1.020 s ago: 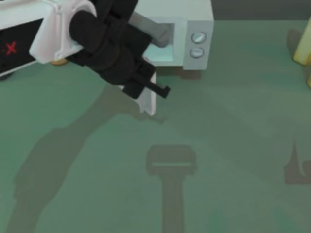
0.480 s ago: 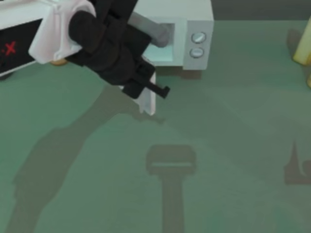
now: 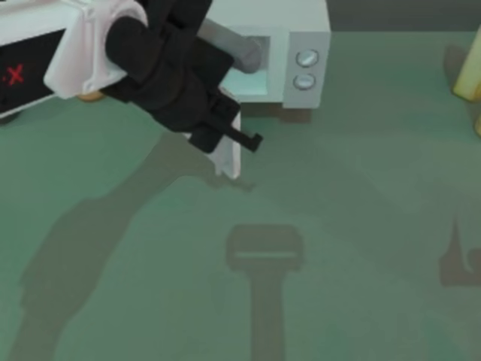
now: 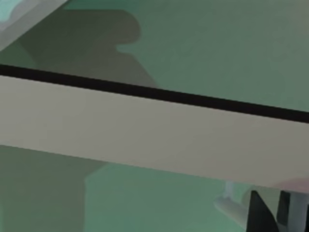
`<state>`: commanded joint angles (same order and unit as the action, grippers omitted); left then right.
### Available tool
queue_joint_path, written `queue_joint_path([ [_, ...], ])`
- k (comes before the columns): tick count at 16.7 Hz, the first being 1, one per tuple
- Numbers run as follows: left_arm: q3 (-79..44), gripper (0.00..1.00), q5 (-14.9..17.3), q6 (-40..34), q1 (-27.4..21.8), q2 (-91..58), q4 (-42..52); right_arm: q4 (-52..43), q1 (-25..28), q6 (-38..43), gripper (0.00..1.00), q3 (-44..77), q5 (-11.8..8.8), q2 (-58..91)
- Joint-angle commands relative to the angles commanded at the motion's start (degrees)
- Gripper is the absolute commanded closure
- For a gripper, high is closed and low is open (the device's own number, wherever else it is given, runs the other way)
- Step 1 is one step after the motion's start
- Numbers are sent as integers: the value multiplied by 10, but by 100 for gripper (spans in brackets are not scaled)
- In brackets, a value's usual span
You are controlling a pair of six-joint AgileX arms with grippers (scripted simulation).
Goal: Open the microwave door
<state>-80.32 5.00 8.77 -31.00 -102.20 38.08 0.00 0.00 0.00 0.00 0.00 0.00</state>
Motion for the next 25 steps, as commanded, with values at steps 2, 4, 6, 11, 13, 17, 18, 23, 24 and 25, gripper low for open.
queue_joint_path([
  [2, 0, 100, 0, 0, 0, 0, 0, 0, 0, 0, 0, 0, 0, 0],
  [4, 1, 100, 4, -2, -3, -1, 0, 0, 0, 0, 0, 0, 0, 0],
  [6, 5, 100, 8, 7, 1, 2, 1, 0, 0, 0, 0, 0, 0, 0],
  [11, 26, 100, 42, 73, 27, 26, 5, 0, 0, 0, 0, 0, 0, 0],
  [13, 33, 100, 49, 87, 33, 29, 7, 0, 0, 0, 0, 0, 0, 0],
  [17, 33, 100, 49, 88, 33, 29, 7, 0, 0, 0, 0, 0, 0, 0],
  [18, 33, 100, 49, 88, 33, 29, 7, 0, 0, 0, 0, 0, 0, 0],
  [23, 33, 100, 49, 88, 33, 29, 7, 0, 0, 0, 0, 0, 0, 0],
  [24, 33, 100, 49, 88, 33, 29, 7, 0, 0, 0, 0, 0, 0, 0],
  [25, 33, 100, 49, 88, 33, 29, 7, 0, 0, 0, 0, 0, 0, 0],
])
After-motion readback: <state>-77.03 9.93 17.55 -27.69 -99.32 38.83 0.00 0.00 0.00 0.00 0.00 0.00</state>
